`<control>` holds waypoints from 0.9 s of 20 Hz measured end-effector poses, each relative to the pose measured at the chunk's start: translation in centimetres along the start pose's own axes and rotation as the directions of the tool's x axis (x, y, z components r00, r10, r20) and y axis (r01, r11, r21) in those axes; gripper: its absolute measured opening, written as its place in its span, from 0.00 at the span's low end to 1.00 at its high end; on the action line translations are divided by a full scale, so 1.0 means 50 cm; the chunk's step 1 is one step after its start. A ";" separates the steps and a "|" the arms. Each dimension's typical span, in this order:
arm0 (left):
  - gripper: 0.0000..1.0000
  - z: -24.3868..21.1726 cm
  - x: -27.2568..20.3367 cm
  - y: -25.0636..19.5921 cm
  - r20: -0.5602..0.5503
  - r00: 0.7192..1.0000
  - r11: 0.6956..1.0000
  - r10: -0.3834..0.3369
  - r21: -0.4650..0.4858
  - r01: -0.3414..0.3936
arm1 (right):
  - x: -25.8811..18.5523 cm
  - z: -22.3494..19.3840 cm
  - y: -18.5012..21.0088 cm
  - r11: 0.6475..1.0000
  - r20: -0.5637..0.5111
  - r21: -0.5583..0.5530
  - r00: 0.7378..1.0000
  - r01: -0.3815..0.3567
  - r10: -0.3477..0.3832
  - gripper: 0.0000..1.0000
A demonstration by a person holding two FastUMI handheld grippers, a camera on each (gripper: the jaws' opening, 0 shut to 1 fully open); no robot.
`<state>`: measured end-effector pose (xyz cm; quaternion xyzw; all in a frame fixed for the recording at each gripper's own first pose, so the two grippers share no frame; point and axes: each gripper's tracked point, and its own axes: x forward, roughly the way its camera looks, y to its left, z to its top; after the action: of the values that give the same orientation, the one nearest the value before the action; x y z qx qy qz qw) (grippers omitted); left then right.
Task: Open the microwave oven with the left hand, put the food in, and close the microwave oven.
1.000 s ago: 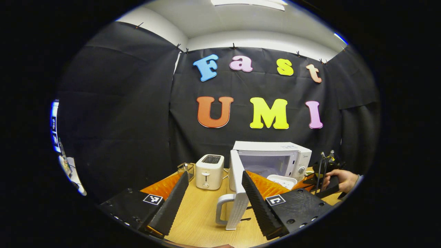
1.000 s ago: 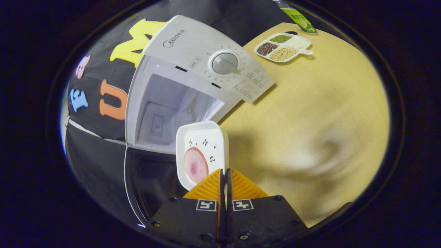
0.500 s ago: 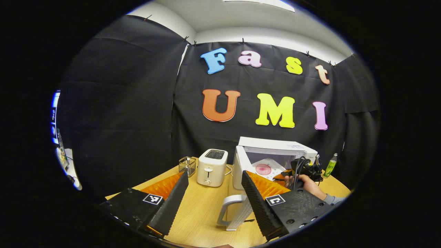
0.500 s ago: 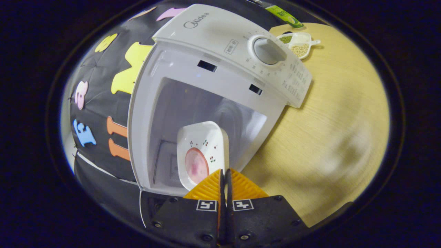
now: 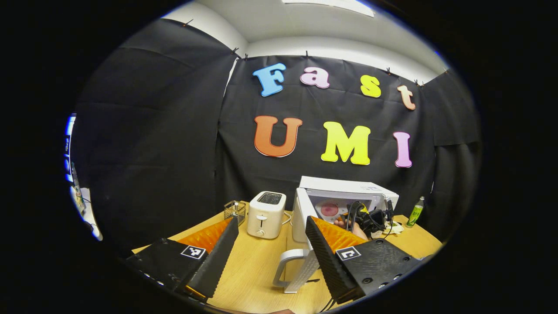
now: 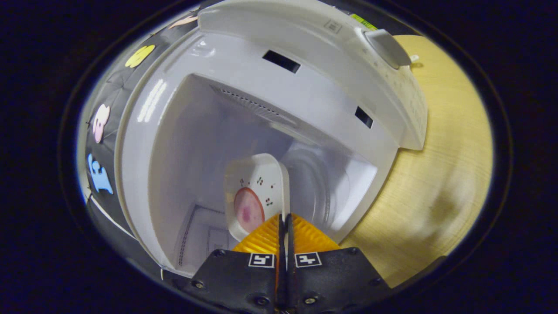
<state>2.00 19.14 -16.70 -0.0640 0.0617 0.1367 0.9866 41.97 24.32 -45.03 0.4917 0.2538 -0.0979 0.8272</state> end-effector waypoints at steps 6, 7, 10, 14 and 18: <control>0.92 -0.027 0.009 0.011 -0.030 0.999 0.999 0.030 0.040 -0.029 | 0.015 0.003 -0.005 0.999 0.050 -0.028 0.998 -0.023 0.024 0.13; 0.92 -0.029 0.010 0.013 -0.033 0.999 0.999 0.034 0.040 -0.032 | 0.010 0.006 -0.007 0.998 0.065 -0.062 0.998 -0.022 0.026 0.11; 0.92 -0.029 0.004 0.023 -0.030 0.999 0.999 0.038 0.037 -0.037 | -0.005 0.005 -0.002 0.986 0.078 -0.161 0.995 -0.043 0.057 0.27; 0.92 -0.039 0.002 0.040 -0.029 0.999 0.999 0.037 0.022 -0.036 | -0.052 -0.022 0.020 0.950 -0.029 -0.280 0.991 -0.136 0.134 0.63; 0.92 -0.063 0.004 0.063 -0.052 0.997 0.998 0.056 0.024 -0.055 | -0.139 0.036 0.031 0.866 0.010 -0.474 0.982 -0.160 0.187 0.99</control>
<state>0.99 21.72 -20.15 -0.0548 0.0908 0.1618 0.9811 37.26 22.92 -39.57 0.2940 0.2015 0.0279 0.9339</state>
